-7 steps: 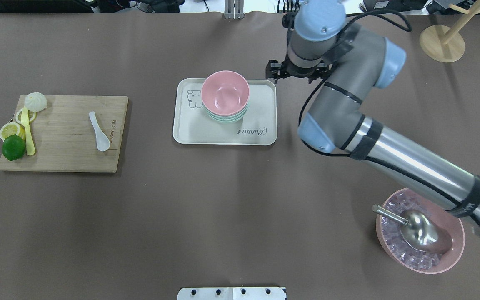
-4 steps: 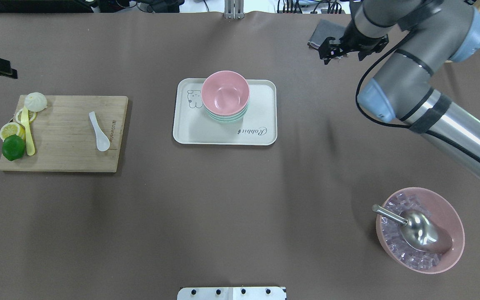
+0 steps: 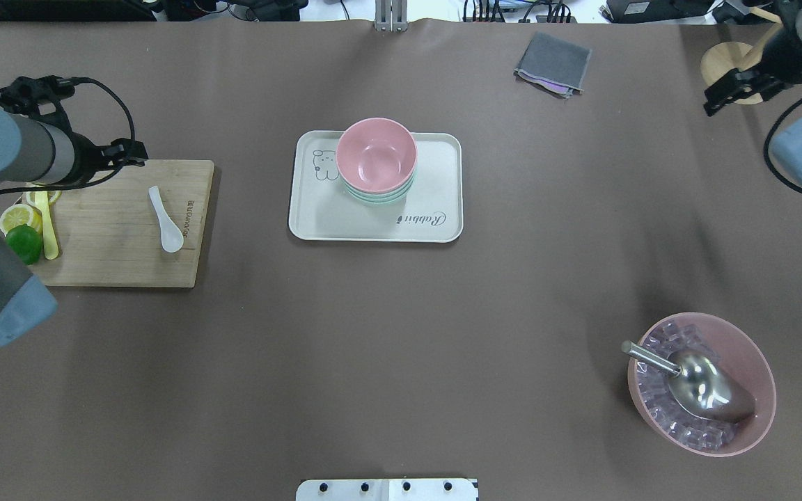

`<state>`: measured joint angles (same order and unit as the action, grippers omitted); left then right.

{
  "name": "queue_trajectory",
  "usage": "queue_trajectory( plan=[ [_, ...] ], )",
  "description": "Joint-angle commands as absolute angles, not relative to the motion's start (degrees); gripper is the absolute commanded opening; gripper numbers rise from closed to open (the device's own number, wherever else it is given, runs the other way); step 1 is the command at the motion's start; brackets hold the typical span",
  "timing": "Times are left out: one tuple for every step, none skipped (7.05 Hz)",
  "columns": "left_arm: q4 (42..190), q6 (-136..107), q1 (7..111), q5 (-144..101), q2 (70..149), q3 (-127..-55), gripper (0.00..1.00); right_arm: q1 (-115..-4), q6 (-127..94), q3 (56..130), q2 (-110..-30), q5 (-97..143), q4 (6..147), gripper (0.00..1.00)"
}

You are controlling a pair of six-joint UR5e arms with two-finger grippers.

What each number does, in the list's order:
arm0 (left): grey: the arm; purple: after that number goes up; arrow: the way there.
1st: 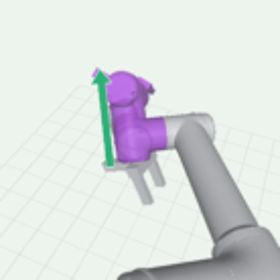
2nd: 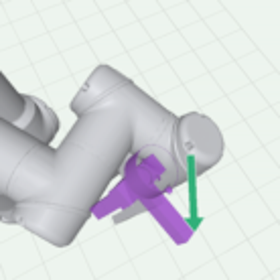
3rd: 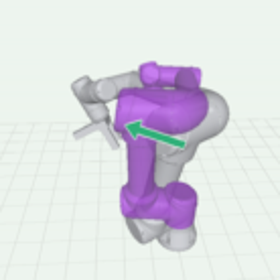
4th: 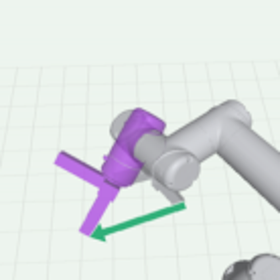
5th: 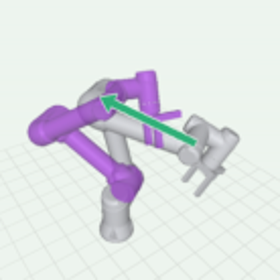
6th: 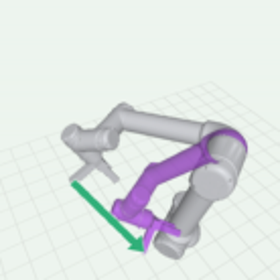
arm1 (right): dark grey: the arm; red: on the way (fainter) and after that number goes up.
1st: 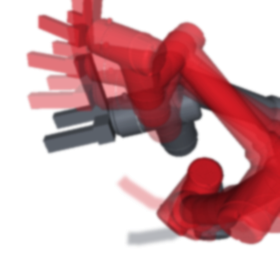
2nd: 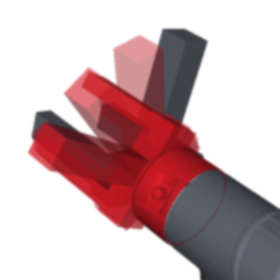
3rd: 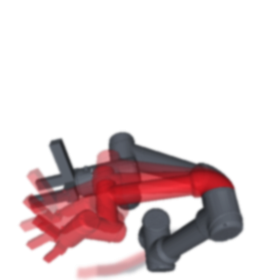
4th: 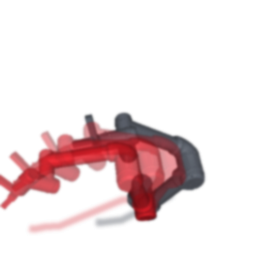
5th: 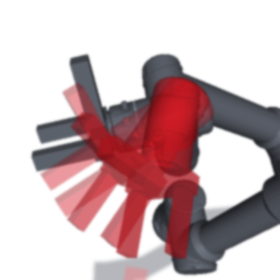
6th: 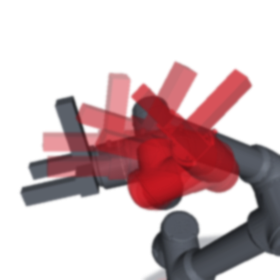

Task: Stack pink bowl on green and place spoon
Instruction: 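Withdraw the right arm away while the left arm reaches toward the white spoon, then grasp the small white spoon on the cutting board with the left gripper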

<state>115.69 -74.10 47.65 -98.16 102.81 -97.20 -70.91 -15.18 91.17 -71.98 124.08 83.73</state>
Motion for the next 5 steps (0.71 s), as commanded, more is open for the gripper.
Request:
queue_trajectory(
  plan=[
    [116.01,-76.64,43.87,-93.8,103.71,-95.1,0.98,-78.45,-4.68,91.85,-80.74,127.58,84.46,1.0],
    [116.02,-78.03,43.07,-93.0,103.8,-94.49,0.97,-80.57,-4.83,91.76,-84.6,128.4,83.77,1.0],
    [116.1,-78.92,42.37,-92.9,104.06,-94.05,0.93,-83.03,-4.83,91.67,-86.12,128.93,83.85,1.0],
    [116.1,-79.01,41.41,-91.86,104.06,-93.96,0.87,-84.36,-5.36,91.5,-87.52,128.41,83.85,1.0],
    [116.19,-80.67,40.53,-91.85,104.32,-93.78,0.76,-85.85,-5.19,90.97,-88.58,128.32,83.85,1.0]
  ],
)
